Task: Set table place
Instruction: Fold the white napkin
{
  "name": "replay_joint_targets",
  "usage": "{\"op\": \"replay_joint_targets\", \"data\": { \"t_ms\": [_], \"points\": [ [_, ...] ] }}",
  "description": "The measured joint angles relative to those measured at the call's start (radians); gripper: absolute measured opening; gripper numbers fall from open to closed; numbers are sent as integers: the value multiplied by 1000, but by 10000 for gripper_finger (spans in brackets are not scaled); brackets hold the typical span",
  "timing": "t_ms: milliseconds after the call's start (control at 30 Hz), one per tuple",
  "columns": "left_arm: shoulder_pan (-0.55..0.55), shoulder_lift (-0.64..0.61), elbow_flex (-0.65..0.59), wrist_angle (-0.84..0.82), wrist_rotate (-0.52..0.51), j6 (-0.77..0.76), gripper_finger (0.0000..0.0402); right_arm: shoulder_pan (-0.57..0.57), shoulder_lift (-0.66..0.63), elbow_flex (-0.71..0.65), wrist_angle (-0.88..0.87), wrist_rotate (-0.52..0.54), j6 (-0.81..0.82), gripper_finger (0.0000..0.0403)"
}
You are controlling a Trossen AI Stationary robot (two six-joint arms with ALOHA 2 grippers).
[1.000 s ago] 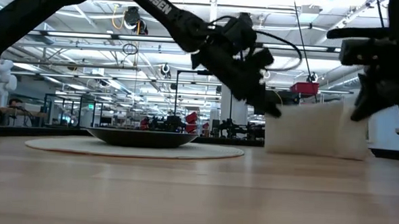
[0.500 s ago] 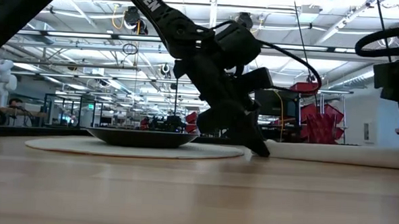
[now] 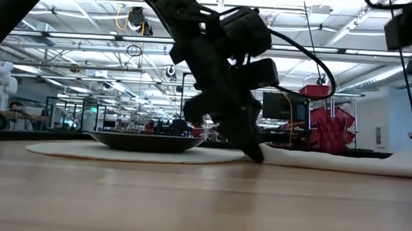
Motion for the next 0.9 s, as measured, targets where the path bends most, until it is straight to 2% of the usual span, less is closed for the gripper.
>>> {"op": "replay_joint_targets", "data": {
  "t_ms": [133,200,300,500,900],
  "points": [
    [-27,-2,-1,-2,63,-84,11,-6,0,51,-17,30,-34,174],
    [-49,-2,-1,5,111,-123,15,-13,-1,76,-9,69,-52,181],
    [-93,-2,0,14,120,-162,17,-23,0,108,-14,128,-88,182],
    [-187,-2,0,13,72,-262,17,-29,0,128,41,249,-141,183],
    [-431,-12,9,-175,-35,-473,18,18,2,129,317,259,-129,183]
  ]
}}
